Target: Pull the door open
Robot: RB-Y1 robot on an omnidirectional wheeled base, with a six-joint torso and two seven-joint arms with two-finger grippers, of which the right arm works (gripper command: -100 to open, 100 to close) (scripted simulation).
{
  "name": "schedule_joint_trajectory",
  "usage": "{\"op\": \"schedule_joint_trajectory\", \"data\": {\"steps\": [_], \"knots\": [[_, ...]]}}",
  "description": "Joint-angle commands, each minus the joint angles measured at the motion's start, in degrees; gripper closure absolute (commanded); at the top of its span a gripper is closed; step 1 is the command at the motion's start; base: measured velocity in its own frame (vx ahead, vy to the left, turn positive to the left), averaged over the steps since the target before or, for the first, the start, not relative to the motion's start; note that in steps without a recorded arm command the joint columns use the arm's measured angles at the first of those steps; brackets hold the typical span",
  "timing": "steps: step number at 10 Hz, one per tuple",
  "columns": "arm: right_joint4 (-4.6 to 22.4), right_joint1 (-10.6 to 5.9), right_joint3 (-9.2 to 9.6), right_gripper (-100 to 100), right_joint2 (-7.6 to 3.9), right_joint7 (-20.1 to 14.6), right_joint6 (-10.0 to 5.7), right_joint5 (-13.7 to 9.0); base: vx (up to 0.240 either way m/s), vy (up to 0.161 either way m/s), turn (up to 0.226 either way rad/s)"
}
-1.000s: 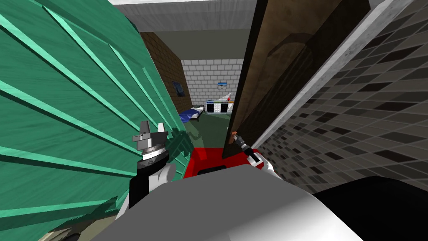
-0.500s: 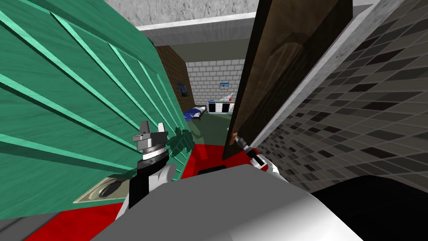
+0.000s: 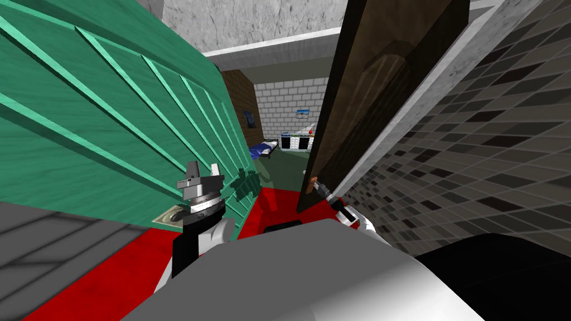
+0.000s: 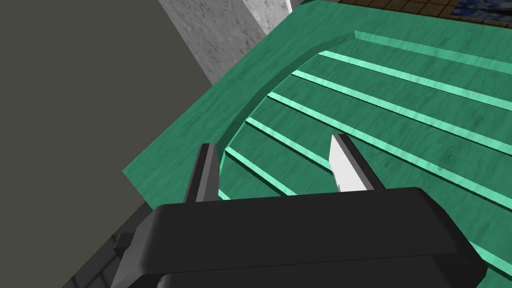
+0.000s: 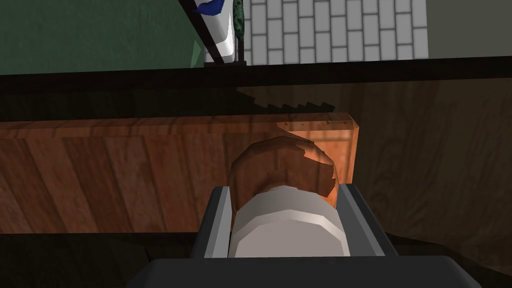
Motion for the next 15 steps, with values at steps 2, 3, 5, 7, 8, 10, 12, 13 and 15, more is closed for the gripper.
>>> {"op": "schedule_joint_trajectory", "data": {"steps": [2, 3, 5, 7, 8, 10, 12, 13, 15], "knots": [[0.83, 0.75, 0.34, 100, -1.24, -1.08, -2.28, 0.35, -0.224, -0.115, 0.137], [1.09, 0.86, 0.40, 100, -1.66, -1.44, -3.02, 0.45, -0.194, -0.142, 0.135], [1.57, 1.07, 0.52, 100, -2.44, -2.11, -4.37, 0.63, -0.187, -0.138, 0.121], [2.14, 1.17, 0.97, 100, -2.59, -2.33, -5.20, 0.83, -0.132, -0.064, 0.087], [2.31, 1.17, 0.98, 100, -2.74, -2.44, -5.51, 0.85, -0.205, -0.120, 0.147], [3.09, 1.14, 1.02, 100, -3.43, -2.95, -6.92, 0.97, -0.183, -0.116, 0.153], [3.94, 1.12, 1.06, 100, -4.17, -3.49, -8.45, 1.10, -0.185, -0.123, 0.157], [4.14, 1.11, 1.07, 100, -4.36, -3.62, -8.82, 1.13, -0.166, -0.098, 0.095], [4.85, 1.09, 1.11, 100, -4.98, -4.08, -10.11, 1.24, -0.173, -0.105, 0.110]]}}
